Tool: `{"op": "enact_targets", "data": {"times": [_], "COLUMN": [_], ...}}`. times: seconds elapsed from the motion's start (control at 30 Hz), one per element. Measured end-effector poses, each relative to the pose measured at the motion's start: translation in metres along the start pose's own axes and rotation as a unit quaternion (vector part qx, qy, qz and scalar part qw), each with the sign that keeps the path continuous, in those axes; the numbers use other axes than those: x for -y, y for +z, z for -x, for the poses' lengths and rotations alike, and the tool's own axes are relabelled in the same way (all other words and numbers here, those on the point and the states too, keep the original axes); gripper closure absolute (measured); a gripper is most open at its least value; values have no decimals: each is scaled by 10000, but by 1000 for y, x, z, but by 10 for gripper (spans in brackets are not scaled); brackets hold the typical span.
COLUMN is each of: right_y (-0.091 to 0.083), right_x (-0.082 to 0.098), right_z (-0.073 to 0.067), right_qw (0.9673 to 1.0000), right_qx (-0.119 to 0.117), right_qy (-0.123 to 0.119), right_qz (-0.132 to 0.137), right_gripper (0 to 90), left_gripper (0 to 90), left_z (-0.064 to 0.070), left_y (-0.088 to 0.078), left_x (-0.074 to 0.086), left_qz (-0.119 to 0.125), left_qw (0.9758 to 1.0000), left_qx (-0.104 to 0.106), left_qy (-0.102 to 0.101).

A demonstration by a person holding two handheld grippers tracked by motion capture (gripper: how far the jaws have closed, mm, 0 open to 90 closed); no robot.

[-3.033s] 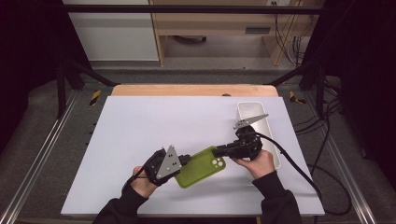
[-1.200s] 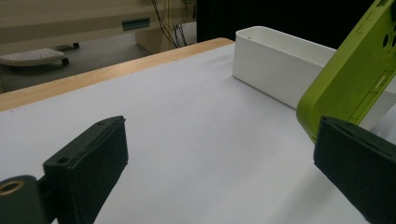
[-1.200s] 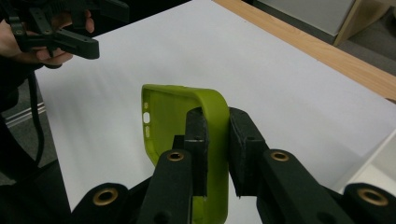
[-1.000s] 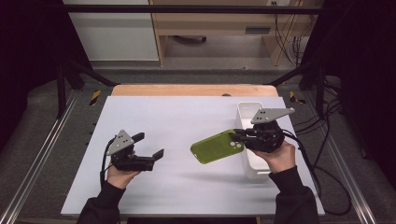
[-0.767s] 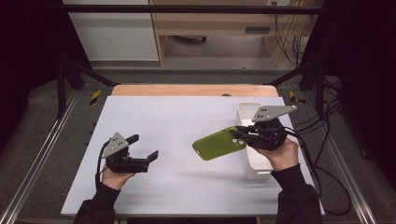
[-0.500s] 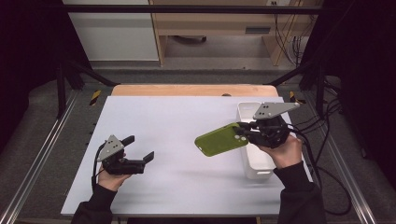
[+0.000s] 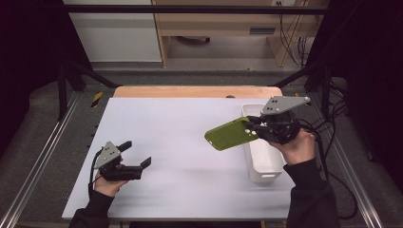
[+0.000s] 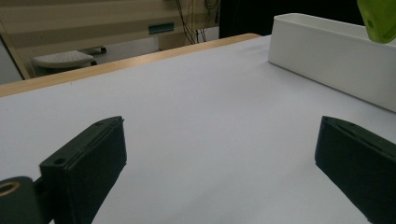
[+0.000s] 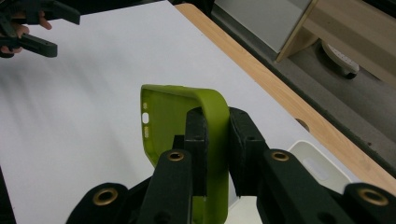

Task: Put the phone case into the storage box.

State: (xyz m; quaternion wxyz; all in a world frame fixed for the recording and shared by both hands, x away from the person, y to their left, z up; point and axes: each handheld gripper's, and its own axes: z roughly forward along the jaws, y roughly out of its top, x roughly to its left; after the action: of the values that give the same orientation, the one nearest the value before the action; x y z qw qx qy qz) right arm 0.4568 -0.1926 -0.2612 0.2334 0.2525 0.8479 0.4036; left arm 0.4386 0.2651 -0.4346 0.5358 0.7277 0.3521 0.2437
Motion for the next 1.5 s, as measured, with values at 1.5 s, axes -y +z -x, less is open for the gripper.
{"op": "enact_targets", "data": {"times": [1.5], "right_y": [-17], "right_x": [-29], "right_z": [30], "right_qw": [9888], "right_qx": [950], "right_qy": [-1057], "right_qz": [-450], "right_gripper": [793], "left_gripper": [10], "left_z": [-8], "left_y": [-5], "left_x": [14], "left_qz": [-50], "left_qw": [9998], "left_qx": [-196], "left_qy": [65]}}
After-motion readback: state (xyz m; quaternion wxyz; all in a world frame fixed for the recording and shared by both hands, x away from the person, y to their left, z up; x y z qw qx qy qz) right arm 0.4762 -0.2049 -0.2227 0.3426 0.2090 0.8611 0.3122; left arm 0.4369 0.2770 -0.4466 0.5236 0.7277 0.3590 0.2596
